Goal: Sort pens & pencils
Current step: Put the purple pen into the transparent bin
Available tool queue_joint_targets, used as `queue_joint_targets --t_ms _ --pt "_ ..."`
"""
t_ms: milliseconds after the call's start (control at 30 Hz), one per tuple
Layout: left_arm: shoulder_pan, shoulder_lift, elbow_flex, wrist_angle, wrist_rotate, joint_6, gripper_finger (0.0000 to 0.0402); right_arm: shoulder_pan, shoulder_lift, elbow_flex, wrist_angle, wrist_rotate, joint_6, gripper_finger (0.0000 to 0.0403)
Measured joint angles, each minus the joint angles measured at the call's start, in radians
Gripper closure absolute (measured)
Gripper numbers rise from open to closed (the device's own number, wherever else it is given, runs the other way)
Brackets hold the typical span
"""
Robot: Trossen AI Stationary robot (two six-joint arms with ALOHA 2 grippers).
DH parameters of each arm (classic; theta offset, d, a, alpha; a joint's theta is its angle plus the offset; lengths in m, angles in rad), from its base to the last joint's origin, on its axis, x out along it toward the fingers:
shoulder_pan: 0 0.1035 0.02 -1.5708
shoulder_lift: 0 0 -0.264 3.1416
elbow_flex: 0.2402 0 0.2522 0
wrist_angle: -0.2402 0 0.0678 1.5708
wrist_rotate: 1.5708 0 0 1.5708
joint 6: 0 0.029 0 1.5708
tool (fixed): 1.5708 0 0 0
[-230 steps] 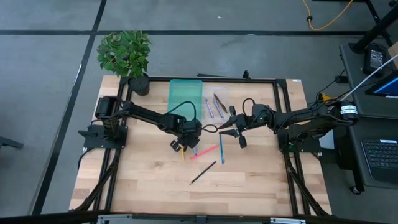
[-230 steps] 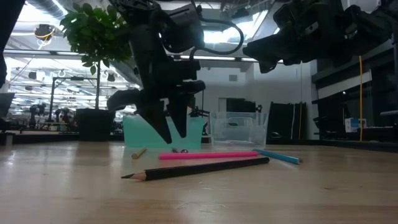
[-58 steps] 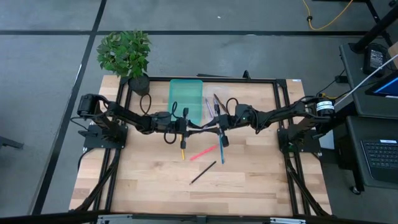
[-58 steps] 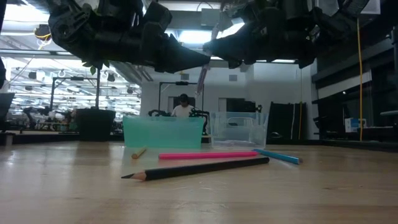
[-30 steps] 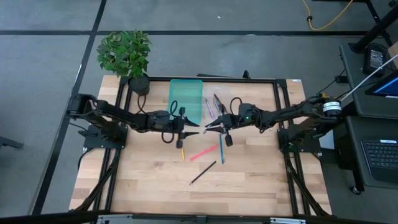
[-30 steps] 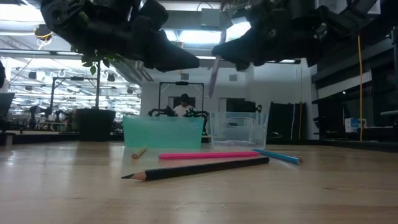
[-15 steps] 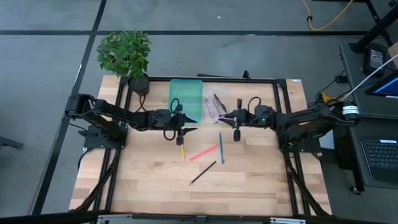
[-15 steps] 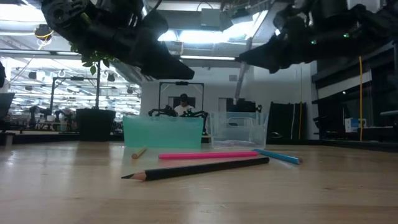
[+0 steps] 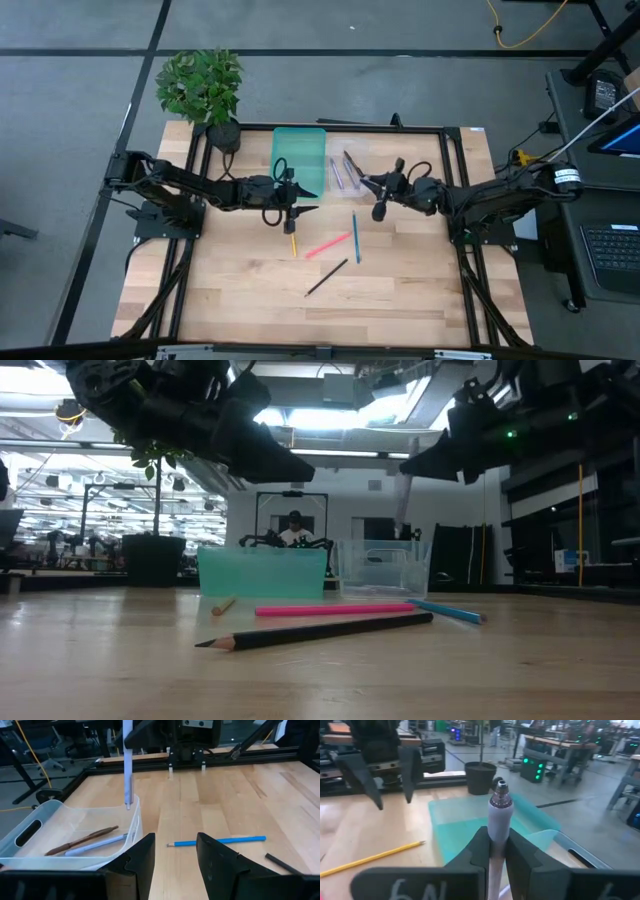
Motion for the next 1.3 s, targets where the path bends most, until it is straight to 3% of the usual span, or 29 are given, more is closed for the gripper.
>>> queue_joint_targets --t_ms 400,533,733,833,967,1300 --pt "0.000 0.000 0.000 0.000 0.000 0.024 0.0264 0.004 0.000 0.007 0.005 0.079 0.022 0.0365" --pt "0.000 0.000 0.000 0.000 0.000 0.024 0.0264 -0.027 0.000 0.082 -0.127 0.061 0.022 0.0365" --pt "0.000 0.000 0.000 0.000 0.000 0.025 0.0264 -0.137 0.001 0.289 -0.585 -0.098 0.093 0.0365" --pt "0.000 0.000 0.000 0.000 0.013 0.025 0.0264 -0.194 0.003 0.368 -0.712 -0.204 0.104 0.0365" --pt "0.000 0.001 0.000 0.007 0.036 0.029 0.0264 -0.244 0.010 0.412 -0.749 -0.307 0.101 0.0365" --pt "-0.005 0.001 0.000 0.021 0.052 0.030 0.0264 -0.344 0.122 0.422 -0.753 -0.447 0.104 0.0365"
